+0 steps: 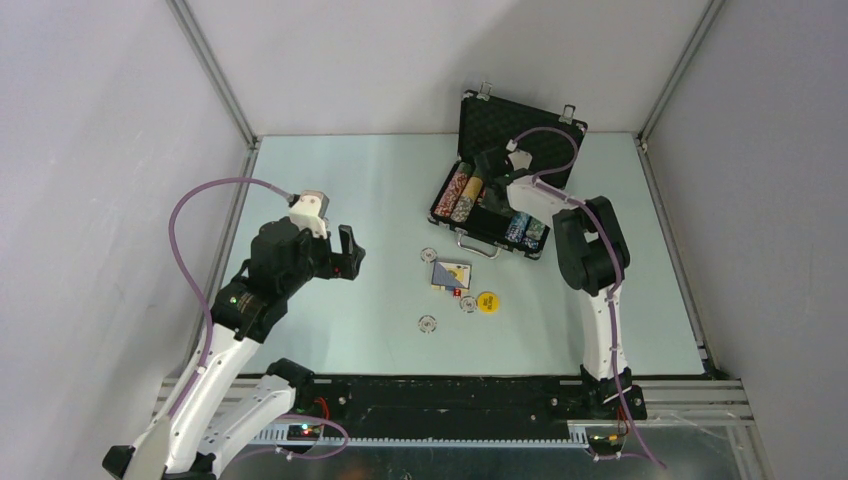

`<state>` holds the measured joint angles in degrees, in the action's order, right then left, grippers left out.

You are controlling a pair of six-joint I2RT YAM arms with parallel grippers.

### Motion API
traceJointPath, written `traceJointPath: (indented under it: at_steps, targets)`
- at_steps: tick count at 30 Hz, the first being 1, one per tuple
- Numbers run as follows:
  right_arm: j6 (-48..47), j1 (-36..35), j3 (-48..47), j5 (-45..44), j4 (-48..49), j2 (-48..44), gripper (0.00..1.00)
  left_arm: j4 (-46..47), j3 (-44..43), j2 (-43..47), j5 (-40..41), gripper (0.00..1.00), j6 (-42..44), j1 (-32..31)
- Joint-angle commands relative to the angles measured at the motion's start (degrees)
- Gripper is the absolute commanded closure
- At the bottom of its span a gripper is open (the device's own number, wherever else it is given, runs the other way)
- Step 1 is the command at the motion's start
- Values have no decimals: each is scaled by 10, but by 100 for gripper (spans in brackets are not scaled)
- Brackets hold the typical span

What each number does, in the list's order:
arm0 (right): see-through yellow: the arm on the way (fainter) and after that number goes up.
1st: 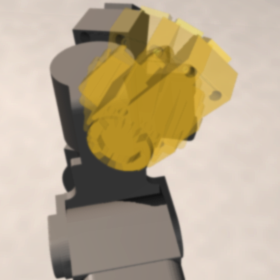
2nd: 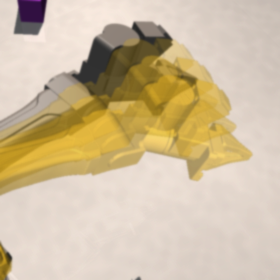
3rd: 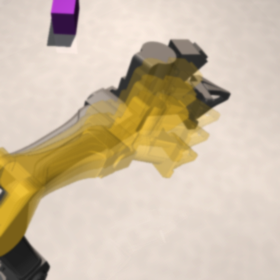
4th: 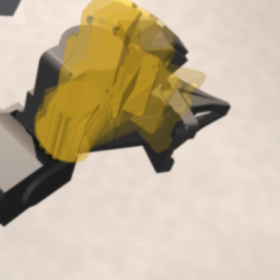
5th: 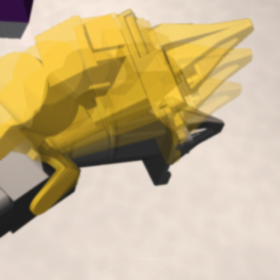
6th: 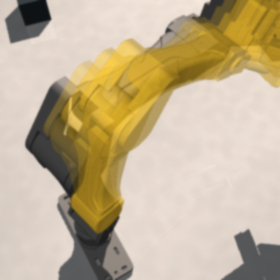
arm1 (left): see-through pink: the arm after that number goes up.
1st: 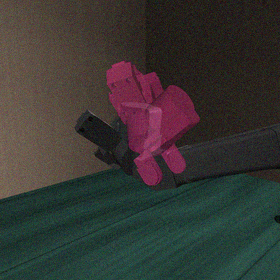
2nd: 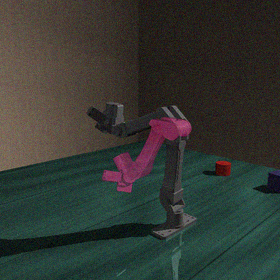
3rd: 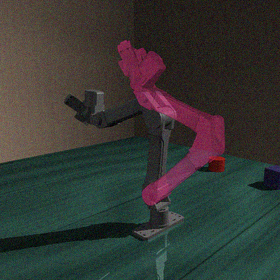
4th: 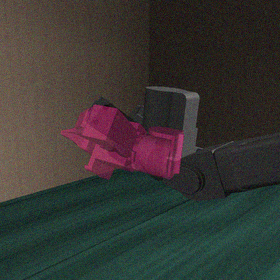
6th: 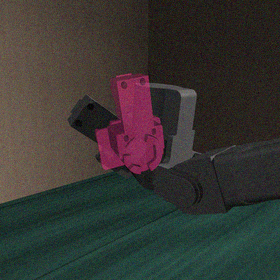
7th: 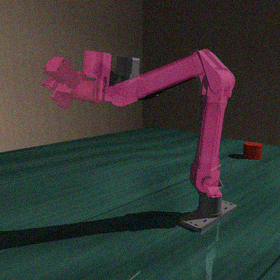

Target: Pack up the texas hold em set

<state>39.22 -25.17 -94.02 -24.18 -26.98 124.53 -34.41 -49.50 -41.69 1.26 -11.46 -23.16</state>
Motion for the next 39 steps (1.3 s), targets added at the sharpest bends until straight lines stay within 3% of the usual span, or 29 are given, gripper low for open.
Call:
traceJointPath:
  at_steps: [1, 9, 17, 39]
  targets:
    - [11, -7, 22, -7, 44, -35, 60, 18, 1, 3, -4, 5, 14, 4]
    - [12, -6, 48, -5, 74, -51, 63, 18, 0, 1, -4, 5, 14, 4]
    - [13, -6, 49, -6, 74, -54, 76, 19, 0, 1, -6, 5, 14, 5]
    - [-2, 5, 19, 39, 25, -67, 80, 19, 1, -3, -7, 5, 14, 4]
